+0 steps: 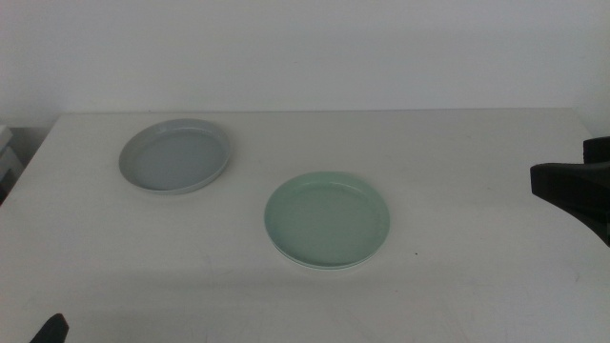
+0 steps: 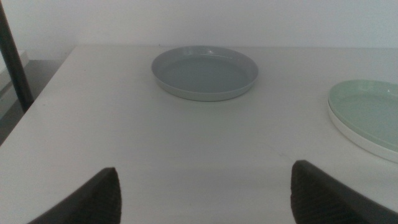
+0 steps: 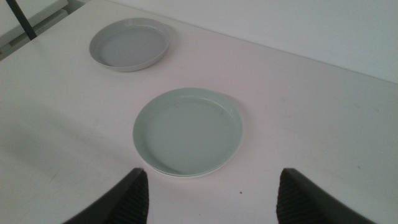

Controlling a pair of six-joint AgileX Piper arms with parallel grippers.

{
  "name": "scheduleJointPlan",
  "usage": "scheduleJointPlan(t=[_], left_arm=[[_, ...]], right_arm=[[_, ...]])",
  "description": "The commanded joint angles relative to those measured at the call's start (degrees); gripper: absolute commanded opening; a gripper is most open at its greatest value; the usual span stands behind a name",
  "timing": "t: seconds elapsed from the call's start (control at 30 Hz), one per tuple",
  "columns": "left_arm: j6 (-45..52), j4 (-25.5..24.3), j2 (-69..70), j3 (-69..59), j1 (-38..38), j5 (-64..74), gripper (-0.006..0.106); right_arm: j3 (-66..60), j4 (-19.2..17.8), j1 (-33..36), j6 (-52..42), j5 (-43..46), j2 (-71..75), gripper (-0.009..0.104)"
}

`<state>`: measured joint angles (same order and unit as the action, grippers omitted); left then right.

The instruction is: Stack the three bowls on top of each other.

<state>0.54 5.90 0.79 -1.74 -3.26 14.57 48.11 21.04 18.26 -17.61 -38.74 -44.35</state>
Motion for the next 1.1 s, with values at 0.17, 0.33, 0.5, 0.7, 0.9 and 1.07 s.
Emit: scheduleJointPlan(t=[0.17, 0.33, 0.5, 0.7, 0.9, 1.07], left_arm=[[-0.5, 2.7, -4.0, 4.2, 3.9, -6.4, 0.105], [-0.5, 3.0, -13.3, 13.7, 6.2, -3.7, 0.105], [-0.5, 3.0, -24.4, 26.6, 6.2, 1.6, 0.105], [-0.5, 2.8, -38.0, 41.9, 6.2, 9.9, 0.105], [-0.5, 2.8, -52.0, 56.4, 6.2, 19.8, 0.105], [-0.5, 2.8, -60.6, 63.2, 6.2, 24.6, 0.105]], right_arm=[[1.5, 0.3, -0.3, -0.6, 3.8, 0.3, 0.052], [1.5, 0.3, -0.3, -0.6, 3.8, 0.3, 0.052], [1.5, 0.3, -0.3, -0.6, 3.8, 0.3, 0.052], [1.5, 0.3, -0.3, -0.6, 3.8, 0.3, 0.052], [1.5, 0.3, -0.3, -0.6, 3.8, 0.3, 0.052], [1.5, 0.3, -0.3, -0.6, 3.8, 0.3, 0.052]])
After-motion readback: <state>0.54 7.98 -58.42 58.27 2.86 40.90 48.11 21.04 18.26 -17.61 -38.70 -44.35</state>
